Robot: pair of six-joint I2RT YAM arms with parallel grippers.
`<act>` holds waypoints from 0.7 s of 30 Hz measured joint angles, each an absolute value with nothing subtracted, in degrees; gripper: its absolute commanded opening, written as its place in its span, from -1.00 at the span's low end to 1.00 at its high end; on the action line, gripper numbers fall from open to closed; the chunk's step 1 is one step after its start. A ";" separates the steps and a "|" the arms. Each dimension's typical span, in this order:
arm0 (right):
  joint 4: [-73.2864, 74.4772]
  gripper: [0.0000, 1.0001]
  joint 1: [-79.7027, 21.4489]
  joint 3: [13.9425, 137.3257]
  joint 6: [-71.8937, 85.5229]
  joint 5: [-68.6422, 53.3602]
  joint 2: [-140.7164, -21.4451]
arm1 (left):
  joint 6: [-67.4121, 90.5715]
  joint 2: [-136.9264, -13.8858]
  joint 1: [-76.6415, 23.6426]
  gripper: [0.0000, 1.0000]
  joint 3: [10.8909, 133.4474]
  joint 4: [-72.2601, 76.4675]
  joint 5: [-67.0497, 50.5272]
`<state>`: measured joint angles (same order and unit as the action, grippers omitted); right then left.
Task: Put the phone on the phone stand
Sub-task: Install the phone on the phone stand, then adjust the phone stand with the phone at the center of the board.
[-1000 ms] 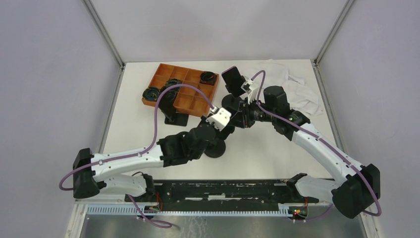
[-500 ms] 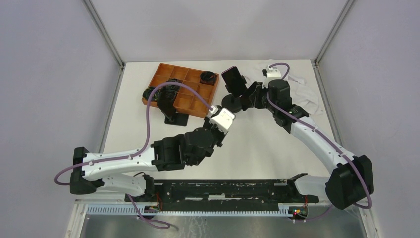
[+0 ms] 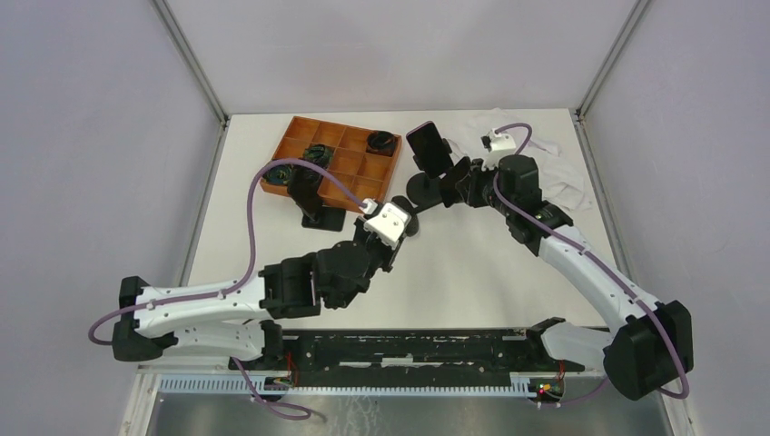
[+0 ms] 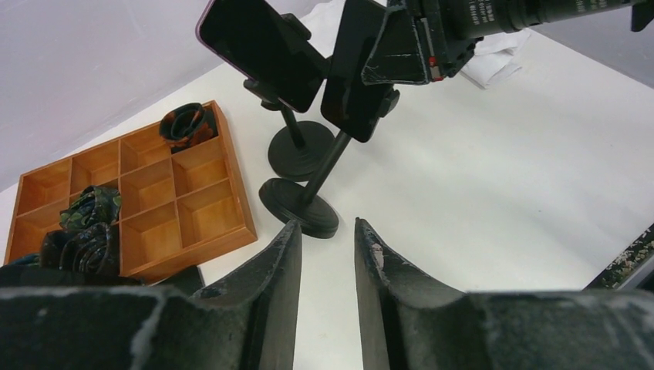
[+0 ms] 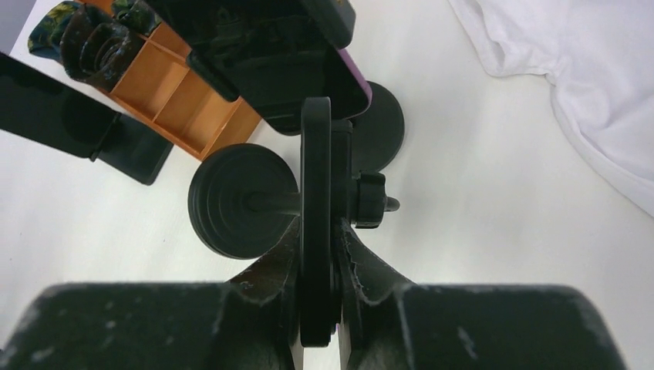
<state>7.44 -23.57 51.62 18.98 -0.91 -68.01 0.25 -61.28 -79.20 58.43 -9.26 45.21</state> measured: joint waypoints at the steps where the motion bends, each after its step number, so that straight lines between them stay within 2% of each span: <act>1: 7.46 -1.00 -23.59 51.29 18.57 -1.56 -67.51 | 0.25 -60.51 -79.20 -0.20 57.71 -8.97 45.39; 15: 8.43 -1.00 -23.57 49.25 9.30 -11.40 -63.46 | 7.94 -55.99 -79.15 -0.05 45.98 -4.67 47.09; 21: 8.78 -1.00 -23.57 49.28 4.05 -18.92 -63.20 | 11.22 -54.17 -78.67 -0.12 41.95 -1.63 47.70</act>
<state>8.78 -23.57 49.28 4.05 -18.92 -63.20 11.22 -54.17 -78.67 41.95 -1.63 47.70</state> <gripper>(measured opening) 0.198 0.456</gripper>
